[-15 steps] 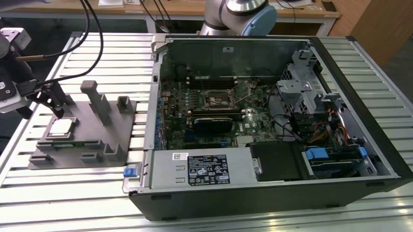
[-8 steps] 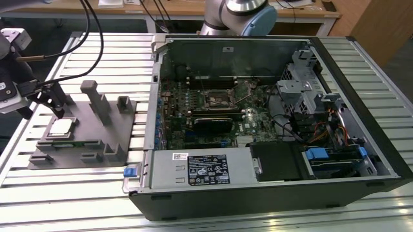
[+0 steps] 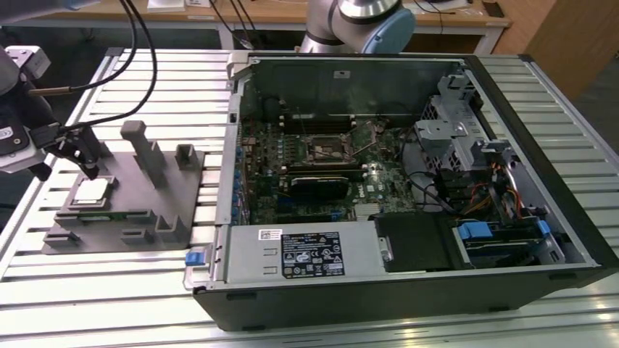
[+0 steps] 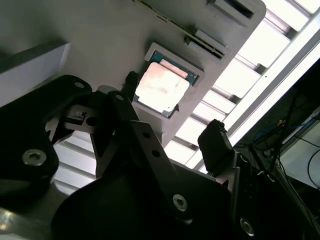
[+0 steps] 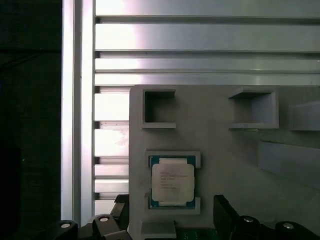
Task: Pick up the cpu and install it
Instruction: 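Pick up the cpu and move it towards the insertion slot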
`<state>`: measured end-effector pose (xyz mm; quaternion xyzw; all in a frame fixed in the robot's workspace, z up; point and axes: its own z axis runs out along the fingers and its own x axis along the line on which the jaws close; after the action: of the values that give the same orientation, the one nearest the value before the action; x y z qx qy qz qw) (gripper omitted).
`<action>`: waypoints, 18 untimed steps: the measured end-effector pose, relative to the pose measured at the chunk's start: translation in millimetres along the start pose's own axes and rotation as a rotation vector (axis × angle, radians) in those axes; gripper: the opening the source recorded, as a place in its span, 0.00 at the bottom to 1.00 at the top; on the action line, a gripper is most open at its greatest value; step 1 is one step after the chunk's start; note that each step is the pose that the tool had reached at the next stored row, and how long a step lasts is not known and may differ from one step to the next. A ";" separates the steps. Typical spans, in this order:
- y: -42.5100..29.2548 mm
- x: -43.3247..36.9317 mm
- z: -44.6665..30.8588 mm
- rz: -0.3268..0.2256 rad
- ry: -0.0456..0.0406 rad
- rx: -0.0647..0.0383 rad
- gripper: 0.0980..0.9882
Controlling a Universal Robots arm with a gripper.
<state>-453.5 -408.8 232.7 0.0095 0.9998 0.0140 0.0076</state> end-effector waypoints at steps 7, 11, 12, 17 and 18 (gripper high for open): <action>-0.1 -4.3 11.5 0.000 0.0004 0.000 0.74; -0.3 -4.4 14.5 0.000 0.0003 0.000 0.74; -0.3 -4.3 15.0 0.000 0.0005 0.000 0.74; -0.3 -4.3 17.2 0.000 0.0004 0.000 0.74; -0.3 -4.3 17.7 0.000 0.0004 0.000 0.74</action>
<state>-448.9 -408.8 215.0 0.0096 0.9998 0.0140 0.0074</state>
